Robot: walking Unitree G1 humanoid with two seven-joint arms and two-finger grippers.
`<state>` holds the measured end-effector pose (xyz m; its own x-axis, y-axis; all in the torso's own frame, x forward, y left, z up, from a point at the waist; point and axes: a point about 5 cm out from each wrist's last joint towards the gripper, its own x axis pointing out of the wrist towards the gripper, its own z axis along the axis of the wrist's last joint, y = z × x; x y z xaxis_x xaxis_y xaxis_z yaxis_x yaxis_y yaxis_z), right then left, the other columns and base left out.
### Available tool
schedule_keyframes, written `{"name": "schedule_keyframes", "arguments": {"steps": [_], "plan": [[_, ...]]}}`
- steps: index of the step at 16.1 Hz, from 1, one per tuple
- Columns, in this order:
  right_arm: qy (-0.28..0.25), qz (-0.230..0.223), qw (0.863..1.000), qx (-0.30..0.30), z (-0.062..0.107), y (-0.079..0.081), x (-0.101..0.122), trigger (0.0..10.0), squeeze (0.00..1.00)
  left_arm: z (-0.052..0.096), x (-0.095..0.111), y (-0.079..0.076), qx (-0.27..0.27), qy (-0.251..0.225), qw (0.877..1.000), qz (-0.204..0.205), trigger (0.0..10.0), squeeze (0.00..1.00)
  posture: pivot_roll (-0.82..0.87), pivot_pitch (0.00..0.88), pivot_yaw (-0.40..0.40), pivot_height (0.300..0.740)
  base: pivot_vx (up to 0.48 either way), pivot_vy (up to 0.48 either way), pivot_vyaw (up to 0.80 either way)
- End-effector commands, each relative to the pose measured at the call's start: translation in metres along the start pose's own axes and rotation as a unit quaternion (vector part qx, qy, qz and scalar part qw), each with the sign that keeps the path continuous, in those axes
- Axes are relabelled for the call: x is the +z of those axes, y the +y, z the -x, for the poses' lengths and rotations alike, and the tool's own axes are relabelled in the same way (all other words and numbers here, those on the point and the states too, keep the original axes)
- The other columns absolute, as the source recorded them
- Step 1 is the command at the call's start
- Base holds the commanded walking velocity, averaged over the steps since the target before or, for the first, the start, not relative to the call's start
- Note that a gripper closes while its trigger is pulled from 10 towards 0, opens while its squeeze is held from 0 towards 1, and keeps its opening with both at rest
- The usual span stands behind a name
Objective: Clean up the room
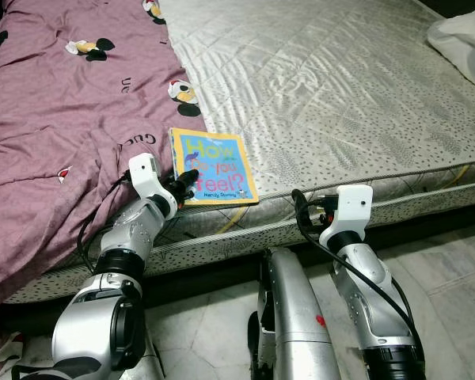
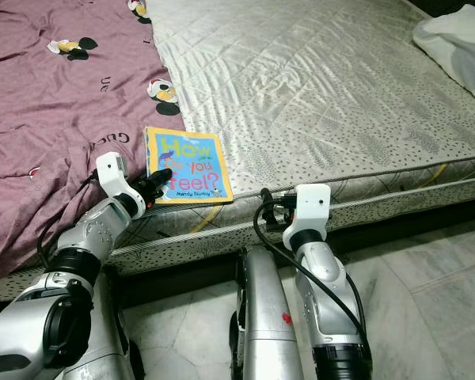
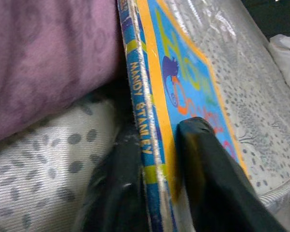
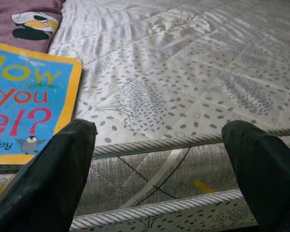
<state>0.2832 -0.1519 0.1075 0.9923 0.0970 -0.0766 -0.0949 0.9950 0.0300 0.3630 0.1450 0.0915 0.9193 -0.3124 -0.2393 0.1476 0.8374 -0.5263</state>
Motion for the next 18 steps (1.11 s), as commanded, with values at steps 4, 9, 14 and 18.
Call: {"name": "schedule_keyframes", "arguments": {"steps": [4, 9, 14, 18], "plan": [[-0.012, 0.001, 1.0, -0.001, -0.004, 0.0, 0.003, 10.0, 0.0, -0.001, -0.002, -0.003, 0.0, 0.007, 1.0, -0.007, 0.0, 0.0, -0.08, 0.042, -0.068, 0.444, 0.0, 0.0, 0.0], [0.035, -0.055, 0.975, 0.214, 0.005, 0.04, -0.003, 10.0, 0.0, -0.001, 0.012, 0.0, 0.008, -0.033, 0.999, -0.022, 0.0, 0.0, -0.07, 0.028, -0.061, 0.444, 0.0, 0.0, 0.0], [0.055, -0.036, 0.97, 0.234, 0.001, 0.036, -0.007, 10.0, 0.0, -0.003, 0.035, -0.009, -0.007, -0.085, 0.995, -0.045, 0.0, 0.0, -0.06, 0.0, -0.048, 0.444, 0.0, 0.0, 0.0], [0.033, -0.028, 0.989, 0.139, -0.016, 0.02, -0.003, 10.0, 0.0, 0.001, 0.085, -0.032, -0.03, -0.196, 0.972, -0.129, 0.0, 0.0, -0.05, 0.0, -0.027, 0.444, 0.0, 0.0, 0.0]]}}
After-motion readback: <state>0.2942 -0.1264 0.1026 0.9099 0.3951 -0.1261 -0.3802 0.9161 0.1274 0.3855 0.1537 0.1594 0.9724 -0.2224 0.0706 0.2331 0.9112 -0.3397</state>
